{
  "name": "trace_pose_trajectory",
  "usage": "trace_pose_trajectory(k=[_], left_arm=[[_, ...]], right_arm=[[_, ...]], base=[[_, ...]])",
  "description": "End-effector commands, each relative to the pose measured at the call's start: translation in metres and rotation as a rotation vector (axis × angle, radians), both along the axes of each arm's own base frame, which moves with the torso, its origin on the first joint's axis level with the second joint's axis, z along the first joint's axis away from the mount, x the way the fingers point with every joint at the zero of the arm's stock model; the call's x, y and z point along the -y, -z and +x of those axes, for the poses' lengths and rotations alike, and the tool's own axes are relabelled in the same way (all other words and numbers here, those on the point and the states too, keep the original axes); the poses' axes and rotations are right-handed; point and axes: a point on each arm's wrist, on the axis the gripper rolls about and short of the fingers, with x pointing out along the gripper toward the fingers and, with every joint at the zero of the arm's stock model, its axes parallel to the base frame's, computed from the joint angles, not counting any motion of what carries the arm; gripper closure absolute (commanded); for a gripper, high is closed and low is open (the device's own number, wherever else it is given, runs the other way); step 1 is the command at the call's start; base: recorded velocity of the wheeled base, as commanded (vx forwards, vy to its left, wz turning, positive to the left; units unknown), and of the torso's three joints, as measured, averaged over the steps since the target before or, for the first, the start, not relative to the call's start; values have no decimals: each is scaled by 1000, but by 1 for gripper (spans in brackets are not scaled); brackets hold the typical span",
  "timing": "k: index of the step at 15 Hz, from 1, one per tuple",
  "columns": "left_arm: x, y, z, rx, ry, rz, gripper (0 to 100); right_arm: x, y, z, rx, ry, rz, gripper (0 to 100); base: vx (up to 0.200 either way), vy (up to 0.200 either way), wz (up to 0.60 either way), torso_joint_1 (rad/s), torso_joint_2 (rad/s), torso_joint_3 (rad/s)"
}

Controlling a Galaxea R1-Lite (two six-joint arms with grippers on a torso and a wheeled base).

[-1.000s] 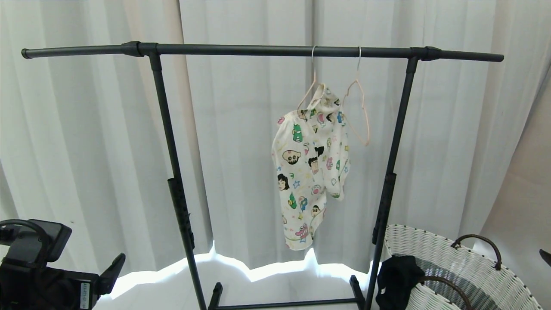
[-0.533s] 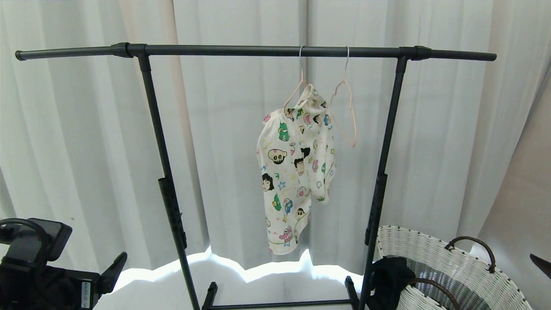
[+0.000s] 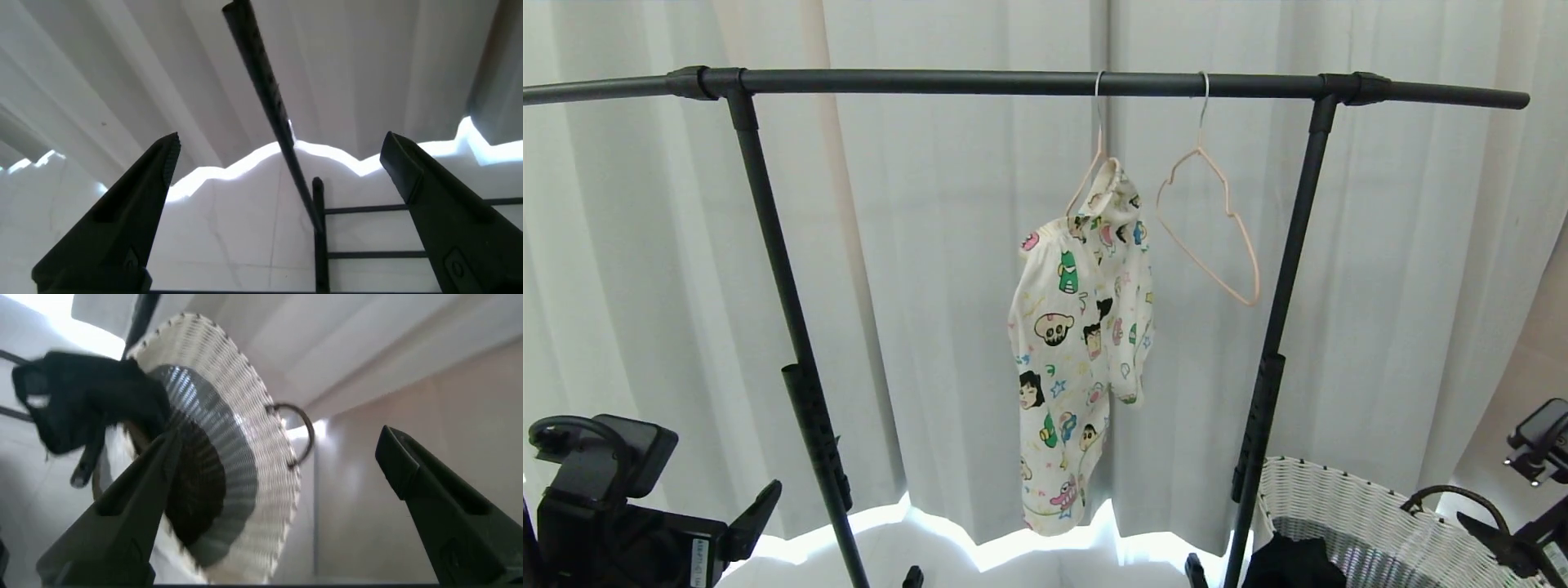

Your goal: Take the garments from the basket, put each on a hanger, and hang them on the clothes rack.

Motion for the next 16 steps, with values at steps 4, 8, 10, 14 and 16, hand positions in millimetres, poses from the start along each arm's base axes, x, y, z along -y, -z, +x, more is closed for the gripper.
trace_pose_trajectory(k=[4,8,10,14,16], left_arm=[[17,-3,-1,13,137,-3,0],[23,-3,-2,13,184,-1,0],[23,-3,-2,12,182,0,0],[23,-2,-3,9,181,1,0],[23,-1,-4,4,181,2,0]], right_arm=[[-31,69,45,-229,-182,6,0],[-72,129,78,-267,-282,37,0],[-82,148,76,-316,-311,36,0],[-92,166,72,-407,-377,81,0],[-91,172,73,-426,-362,68,0]], base=[[0,0,0,0,0,0],[0,0,0,0,0,0],[0,0,0,0,0,0],[0,0,0,0,0,0],[0,0,0,0,0,0]])
